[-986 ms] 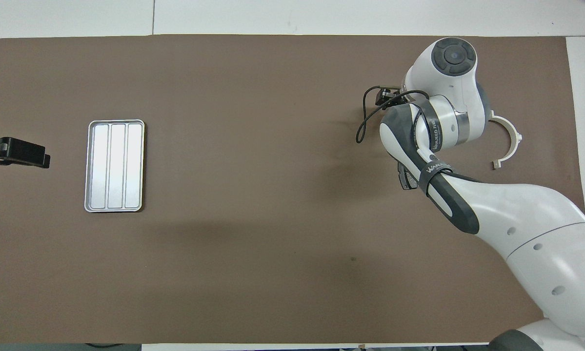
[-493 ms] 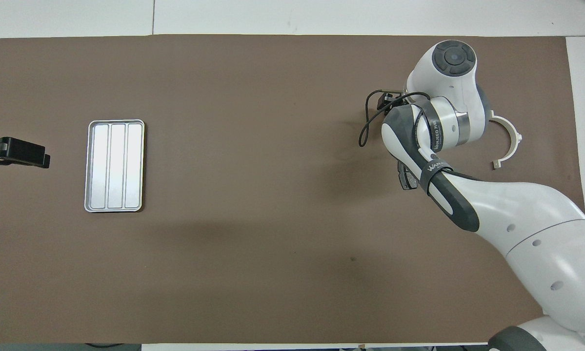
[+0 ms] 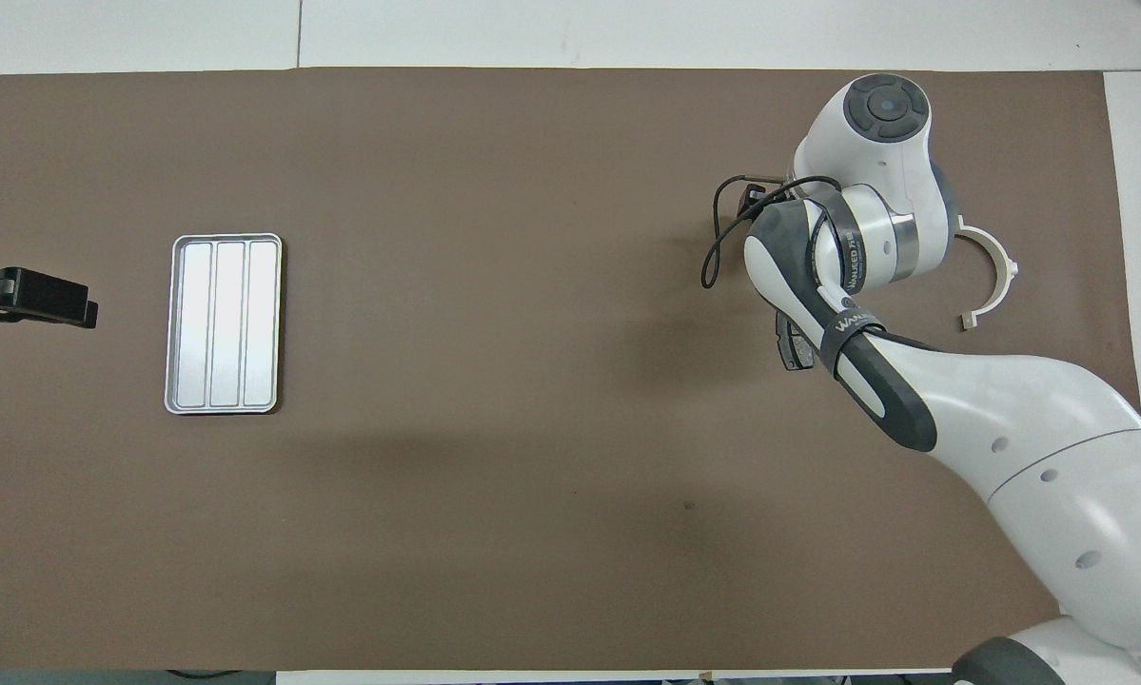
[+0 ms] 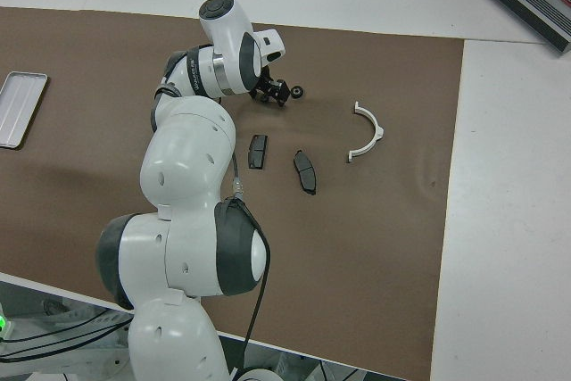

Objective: Pick bearing gear from pile to tray

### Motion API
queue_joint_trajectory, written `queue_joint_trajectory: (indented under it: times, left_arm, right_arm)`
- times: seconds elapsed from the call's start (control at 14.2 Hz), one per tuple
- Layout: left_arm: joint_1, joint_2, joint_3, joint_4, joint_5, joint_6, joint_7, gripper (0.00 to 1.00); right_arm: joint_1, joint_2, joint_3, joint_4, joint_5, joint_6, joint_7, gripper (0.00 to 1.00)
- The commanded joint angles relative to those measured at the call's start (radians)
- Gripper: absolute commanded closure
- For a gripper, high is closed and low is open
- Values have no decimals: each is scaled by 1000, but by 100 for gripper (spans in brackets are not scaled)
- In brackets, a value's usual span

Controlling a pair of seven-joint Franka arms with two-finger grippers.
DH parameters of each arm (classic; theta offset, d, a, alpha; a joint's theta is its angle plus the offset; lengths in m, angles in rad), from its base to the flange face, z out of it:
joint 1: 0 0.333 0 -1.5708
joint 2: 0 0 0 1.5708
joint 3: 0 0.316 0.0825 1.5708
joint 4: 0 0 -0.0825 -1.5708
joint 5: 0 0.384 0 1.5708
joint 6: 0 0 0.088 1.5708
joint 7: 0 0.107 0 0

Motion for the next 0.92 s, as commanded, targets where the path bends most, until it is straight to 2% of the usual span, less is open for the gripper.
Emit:
queue_joint_trajectory:
  times: [0.0, 0.35, 0.63, 0.7, 0.85]
  left_arm:
    - [-5, -14, 4, -15, 4, 4, 13, 0]
    - [-5, -14, 4, -15, 4, 6, 13, 0]
    - [-5, -14, 4, -15, 4, 6, 13, 0]
    - [-5, -14, 4, -15, 4, 6, 13, 0]
    - [-5, -14, 4, -15, 4, 4, 13, 0]
  right_arm:
    - [-7, -2, 7, -3, 28, -20, 20, 29]
    - [-10, -1, 7, -3, 26, -11, 18, 44]
    - [-16, -1, 7, -3, 26, -5, 18, 60]
    - [-16, -1, 7, -3, 26, -2, 18, 61]
    - [-16, -1, 7, -3, 26, -1, 18, 71]
